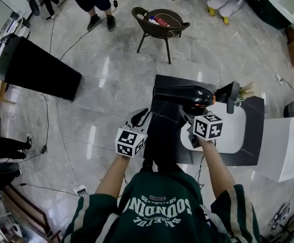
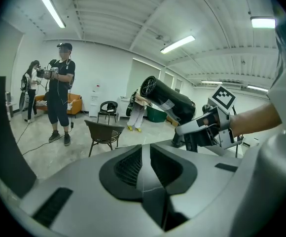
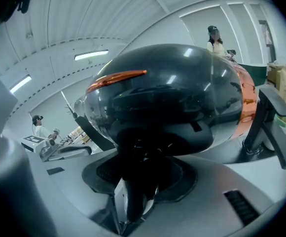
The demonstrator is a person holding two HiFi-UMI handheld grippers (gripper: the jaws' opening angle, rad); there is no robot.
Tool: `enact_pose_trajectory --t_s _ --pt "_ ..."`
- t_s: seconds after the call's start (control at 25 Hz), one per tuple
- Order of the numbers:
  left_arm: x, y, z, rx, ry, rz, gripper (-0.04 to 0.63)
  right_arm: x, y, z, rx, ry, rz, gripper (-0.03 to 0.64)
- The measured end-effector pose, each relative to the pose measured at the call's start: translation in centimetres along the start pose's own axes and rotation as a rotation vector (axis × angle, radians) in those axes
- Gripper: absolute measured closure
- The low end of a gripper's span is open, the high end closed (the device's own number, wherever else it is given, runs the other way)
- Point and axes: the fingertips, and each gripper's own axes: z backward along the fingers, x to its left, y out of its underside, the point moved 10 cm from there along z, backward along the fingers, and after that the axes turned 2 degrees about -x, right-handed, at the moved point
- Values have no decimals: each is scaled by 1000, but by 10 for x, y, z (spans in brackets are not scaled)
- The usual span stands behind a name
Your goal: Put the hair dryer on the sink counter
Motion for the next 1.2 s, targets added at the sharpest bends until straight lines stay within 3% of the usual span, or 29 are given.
enact_pose_trajectory --t_s 1.2 --pt "0 5 -37 43 -22 23 541 -76 29 -70 152 41 -148 425"
